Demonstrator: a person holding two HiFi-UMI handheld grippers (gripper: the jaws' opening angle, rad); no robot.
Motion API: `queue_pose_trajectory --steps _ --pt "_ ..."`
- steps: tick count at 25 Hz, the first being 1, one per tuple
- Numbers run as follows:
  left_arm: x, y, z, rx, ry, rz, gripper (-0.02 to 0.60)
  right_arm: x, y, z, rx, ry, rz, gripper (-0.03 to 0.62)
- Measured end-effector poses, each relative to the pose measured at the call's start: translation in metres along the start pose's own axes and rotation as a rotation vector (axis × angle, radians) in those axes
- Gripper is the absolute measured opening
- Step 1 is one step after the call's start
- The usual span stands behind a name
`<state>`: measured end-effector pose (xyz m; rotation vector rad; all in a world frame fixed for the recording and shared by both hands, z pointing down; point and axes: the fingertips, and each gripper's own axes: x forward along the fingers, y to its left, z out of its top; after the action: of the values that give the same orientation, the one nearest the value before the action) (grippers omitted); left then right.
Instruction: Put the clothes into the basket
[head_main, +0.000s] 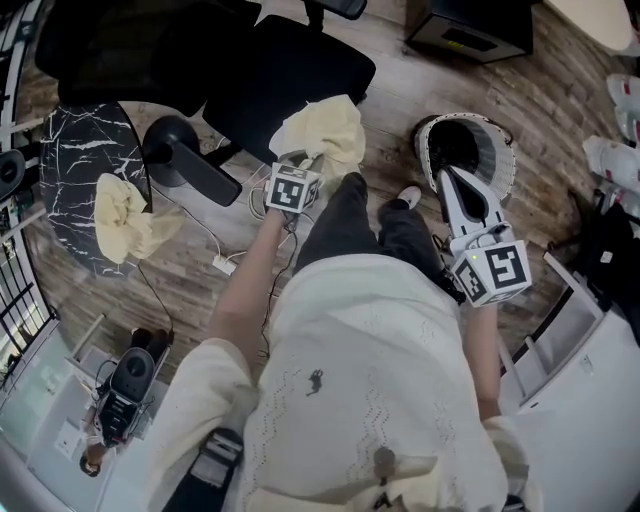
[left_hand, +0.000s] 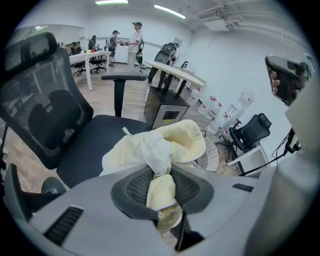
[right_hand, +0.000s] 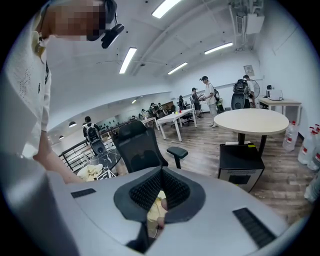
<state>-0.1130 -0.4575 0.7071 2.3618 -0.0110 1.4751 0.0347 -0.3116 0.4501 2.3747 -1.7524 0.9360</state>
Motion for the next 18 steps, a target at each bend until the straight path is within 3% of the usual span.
queue_pose_trajectory --steps 18 --pt "-0.092 -0.044 0.086 0.005 -0.272 -0.041 0.094 -0.021 -0.002 0.040 -0.011 -0.081 -0.033 0.008"
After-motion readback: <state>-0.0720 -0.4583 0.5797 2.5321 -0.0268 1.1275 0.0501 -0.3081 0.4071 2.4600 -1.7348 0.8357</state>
